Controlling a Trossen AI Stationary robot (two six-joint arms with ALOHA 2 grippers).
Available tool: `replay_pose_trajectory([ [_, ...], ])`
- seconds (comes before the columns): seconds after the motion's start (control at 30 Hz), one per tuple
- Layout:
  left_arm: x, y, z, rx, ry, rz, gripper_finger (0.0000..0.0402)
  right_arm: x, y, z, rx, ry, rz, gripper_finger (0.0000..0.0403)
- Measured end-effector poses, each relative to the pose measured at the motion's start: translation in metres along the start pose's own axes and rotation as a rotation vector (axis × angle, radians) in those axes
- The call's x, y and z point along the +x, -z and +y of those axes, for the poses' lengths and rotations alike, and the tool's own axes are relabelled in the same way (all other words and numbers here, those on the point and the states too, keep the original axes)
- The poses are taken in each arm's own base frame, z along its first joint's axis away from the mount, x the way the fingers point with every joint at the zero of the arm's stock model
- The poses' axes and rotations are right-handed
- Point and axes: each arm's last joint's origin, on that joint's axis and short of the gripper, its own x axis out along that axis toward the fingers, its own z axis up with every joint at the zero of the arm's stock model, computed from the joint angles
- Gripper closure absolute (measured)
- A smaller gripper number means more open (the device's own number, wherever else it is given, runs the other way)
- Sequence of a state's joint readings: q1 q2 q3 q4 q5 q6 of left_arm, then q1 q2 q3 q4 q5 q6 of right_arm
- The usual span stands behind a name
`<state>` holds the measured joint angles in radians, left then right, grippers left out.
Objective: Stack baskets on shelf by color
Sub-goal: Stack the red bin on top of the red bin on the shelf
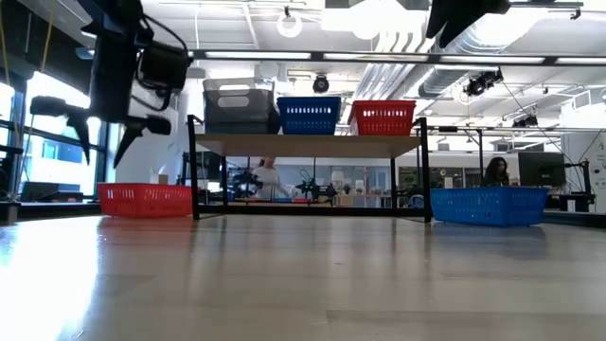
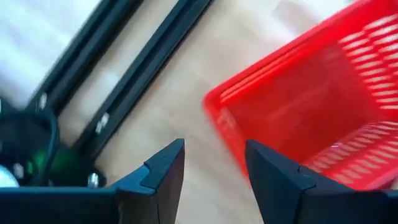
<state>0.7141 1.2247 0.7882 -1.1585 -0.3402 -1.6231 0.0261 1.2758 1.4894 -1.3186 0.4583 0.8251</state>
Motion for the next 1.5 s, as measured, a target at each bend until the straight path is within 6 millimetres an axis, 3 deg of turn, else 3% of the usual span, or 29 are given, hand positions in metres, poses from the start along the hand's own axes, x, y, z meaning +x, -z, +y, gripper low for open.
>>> replay_pose_trajectory([
  [0.13, 0.007, 0.003, 0.004, -0.075, -0.022, 0.015, 0.0241, 0.000, 0.000, 0.000, -0.022, 0.000, 0.000, 0.0258],
  [0.4, 0.007, 0.003, -0.008, -0.066, 0.088, -0.005, 0.0241, 0.000, 0.000, 0.000, -0.022, 0.003, -0.003, 0.0258],
  [1.0, 0.033, 0.014, -0.025, -0.075, -0.056, 0.018, 0.0241, 0.000, 0.000, 0.000, -0.015, 0.003, -0.004, 0.0258],
  [1.5, 0.035, 0.010, -0.025, -0.094, -0.064, 0.016, 0.0250, 0.000, 0.000, 0.000, -0.021, 0.002, -0.003, 0.0258],
])
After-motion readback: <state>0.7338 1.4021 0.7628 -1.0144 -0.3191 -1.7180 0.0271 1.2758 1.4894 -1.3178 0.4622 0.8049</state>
